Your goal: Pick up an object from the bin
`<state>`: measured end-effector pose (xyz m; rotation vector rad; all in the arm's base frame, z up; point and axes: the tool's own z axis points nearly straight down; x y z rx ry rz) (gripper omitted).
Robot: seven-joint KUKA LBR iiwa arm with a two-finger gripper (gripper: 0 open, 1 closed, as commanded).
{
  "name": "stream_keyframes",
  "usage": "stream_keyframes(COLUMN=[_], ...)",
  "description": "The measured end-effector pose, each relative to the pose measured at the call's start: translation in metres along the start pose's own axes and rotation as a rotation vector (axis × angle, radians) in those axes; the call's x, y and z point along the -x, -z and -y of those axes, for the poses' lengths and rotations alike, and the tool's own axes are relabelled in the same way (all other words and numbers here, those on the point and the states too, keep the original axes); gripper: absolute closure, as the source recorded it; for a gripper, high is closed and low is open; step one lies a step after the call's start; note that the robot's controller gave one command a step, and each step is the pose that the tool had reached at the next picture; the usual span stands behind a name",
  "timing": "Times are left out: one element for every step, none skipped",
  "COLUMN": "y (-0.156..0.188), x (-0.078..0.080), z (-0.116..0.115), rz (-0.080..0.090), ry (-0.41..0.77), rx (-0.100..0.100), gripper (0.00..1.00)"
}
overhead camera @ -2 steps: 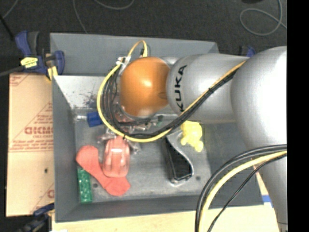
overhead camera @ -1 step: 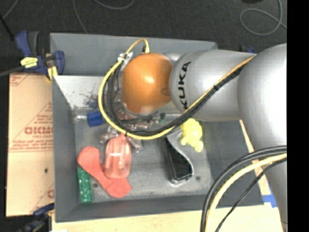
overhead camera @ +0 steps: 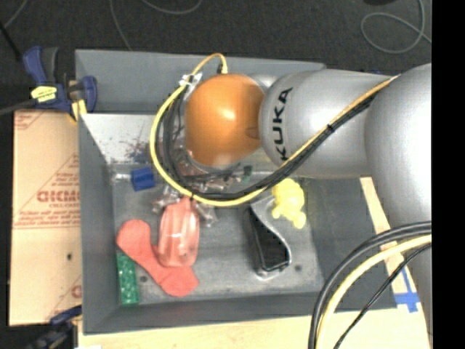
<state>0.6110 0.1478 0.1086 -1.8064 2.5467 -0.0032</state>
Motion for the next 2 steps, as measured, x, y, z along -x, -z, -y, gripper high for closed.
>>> stream_keyframes(y=[0.0091,0.0136], x=[0.0002,-0.0001], z=[0.0009,0.0007], rz=[0.002,0.002], ry=[0.001,-0.001], rx=[-0.003,-0.002], gripper=[1.00,1.00])
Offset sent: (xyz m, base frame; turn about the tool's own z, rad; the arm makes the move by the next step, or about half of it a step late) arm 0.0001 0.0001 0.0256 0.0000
